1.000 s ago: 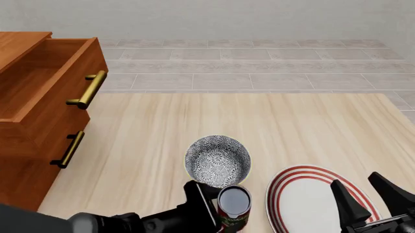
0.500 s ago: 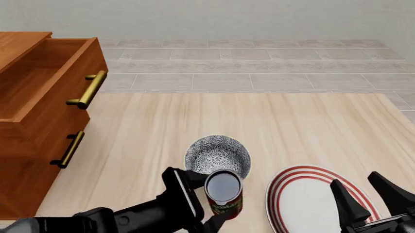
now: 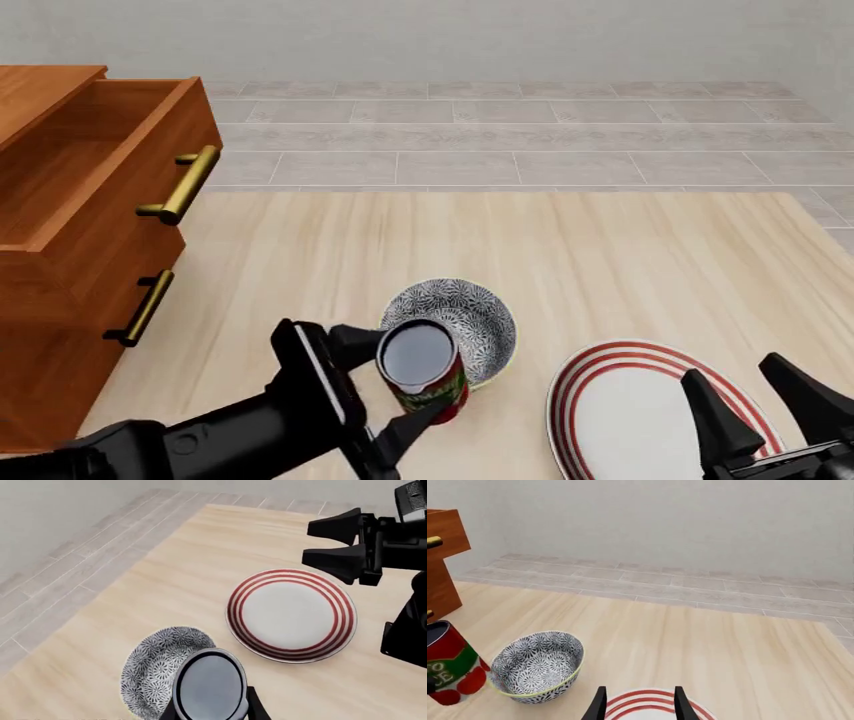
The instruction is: Put the ketchup in the top drawer of the cabinet.
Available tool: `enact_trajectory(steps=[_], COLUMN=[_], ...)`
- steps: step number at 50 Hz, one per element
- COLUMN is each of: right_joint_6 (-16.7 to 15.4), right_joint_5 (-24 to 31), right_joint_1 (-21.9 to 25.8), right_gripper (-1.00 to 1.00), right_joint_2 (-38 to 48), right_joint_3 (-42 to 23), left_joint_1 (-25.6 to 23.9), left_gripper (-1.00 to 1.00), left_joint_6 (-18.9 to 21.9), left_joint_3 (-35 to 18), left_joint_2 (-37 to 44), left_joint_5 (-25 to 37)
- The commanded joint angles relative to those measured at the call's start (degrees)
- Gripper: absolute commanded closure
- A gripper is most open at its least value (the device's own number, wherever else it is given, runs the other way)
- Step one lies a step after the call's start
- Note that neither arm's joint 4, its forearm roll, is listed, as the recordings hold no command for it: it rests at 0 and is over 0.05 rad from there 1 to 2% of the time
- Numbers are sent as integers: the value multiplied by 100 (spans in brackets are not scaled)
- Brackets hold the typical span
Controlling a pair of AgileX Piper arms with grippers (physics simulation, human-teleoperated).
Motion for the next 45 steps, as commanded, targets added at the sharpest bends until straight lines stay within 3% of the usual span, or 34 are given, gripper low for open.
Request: enact_trajectory(steps=[1,4,7,9,12,13,17,23,33,36,40,45], right_joint_6=[-6,4,1,-5,-11,2,7,-3,-7,-15,-25,-30], right_joint_5=[-15,21,29,37,86,100,67,9,-6,-24,-35,-69], right_joint_1=[-17,-13,8,8,9,-5,-10,2,24,31,41,56], right_gripper=[-100,-100,-100,-100,-100,-100,-100,-100,-100,-100,-100,-100], right_joint_2=[11,-10,-28,-36,-81,-80,-66,-32,-14,15,41,75], right_joint_3=[-1,-34,-23,-13,-25,-45,-29,1,-2,-5,-10,-12], left_joint_1=[307,278,351,82,224,235,320,408,564,733,922,1267], left_gripper=[100,100,100,100,100,100,100,100,100,100,100,100], left_joint_6=[337,175,316,-126,221,-45,148,-37,-4,186,-136,363], left_joint_3=[59,-74,-117,-352,-318,-510,-581,-833,-1185,-1315,-1573,-1674], left_joint_2=[-980,-1107,-1248,-1317,-1526,-1562,-1665,-2016,-2333,-2478,-2422,-2815], left_joint_5=[521,829,1068,1377,1518,1845,2096,2676,3524,3850,4272,4565])
